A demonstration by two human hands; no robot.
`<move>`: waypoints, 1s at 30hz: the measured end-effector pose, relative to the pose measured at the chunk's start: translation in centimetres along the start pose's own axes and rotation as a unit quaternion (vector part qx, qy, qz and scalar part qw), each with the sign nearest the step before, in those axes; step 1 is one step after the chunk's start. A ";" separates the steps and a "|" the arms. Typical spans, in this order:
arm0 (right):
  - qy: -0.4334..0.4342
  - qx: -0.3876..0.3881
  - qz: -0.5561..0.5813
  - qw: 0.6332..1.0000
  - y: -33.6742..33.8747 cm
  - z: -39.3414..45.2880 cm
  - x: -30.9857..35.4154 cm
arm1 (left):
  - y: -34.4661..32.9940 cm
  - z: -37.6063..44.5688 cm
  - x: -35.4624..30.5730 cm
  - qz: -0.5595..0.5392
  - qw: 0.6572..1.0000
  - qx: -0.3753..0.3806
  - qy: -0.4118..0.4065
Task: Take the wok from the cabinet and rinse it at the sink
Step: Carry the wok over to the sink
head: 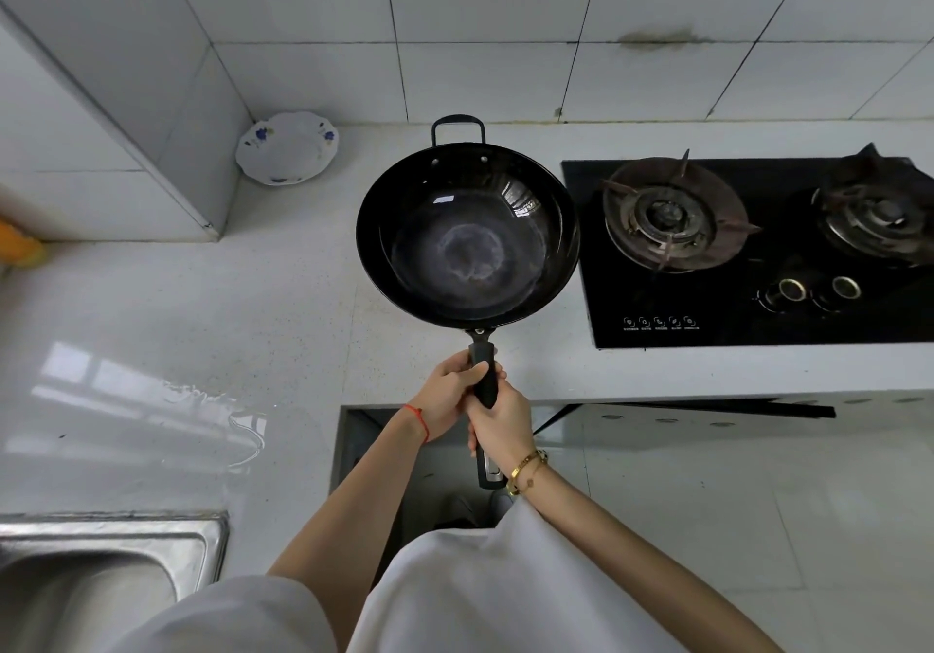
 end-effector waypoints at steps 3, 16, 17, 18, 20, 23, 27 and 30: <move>-0.002 0.002 0.000 1.000 -0.1 0.0 -0.1 | 0.0 0.0 0.0 0.001 1.000 0.001 0.001; 0.016 -0.010 -0.103 0.995 0.4 0.5 -0.2 | -0.5 -0.2 -0.2 0.035 0.999 -0.017 0.011; 0.015 -0.005 -0.115 0.993 0.5 0.6 -0.2 | -0.5 -0.2 -0.2 0.062 0.998 -0.022 0.014; 0.015 0.001 -0.130 0.991 0.7 0.7 -0.2 | -0.5 -0.2 -0.2 0.105 0.994 -0.030 0.016; 0.021 0.012 -0.159 0.987 1.3 0.7 -0.1 | -0.2 -0.3 -0.2 0.239 0.970 -0.049 0.004; 0.019 0.002 -0.165 0.986 2.7 0.5 -0.2 | 0.5 -1.1 0.0 0.385 0.918 -0.081 -0.044; 0.048 -0.033 -0.203 0.977 5.2 0.7 -0.8 | 1.7 -3.0 0.7 0.526 0.840 -0.092 -0.100; 0.053 -0.048 -0.236 0.969 6.7 1.4 -1.7 | 2.3 -4.3 1.1 0.613 0.771 -0.118 -0.124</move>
Point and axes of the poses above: each hand's wrist, its own z-axis towards the middle knuckle, its own y-axis out of the back of the hand, x = y × z, the point moved 2 cm from there along z, towards the middle knuckle, and after that the axes turned 11 degrees about -y, right-handed, at the moved point
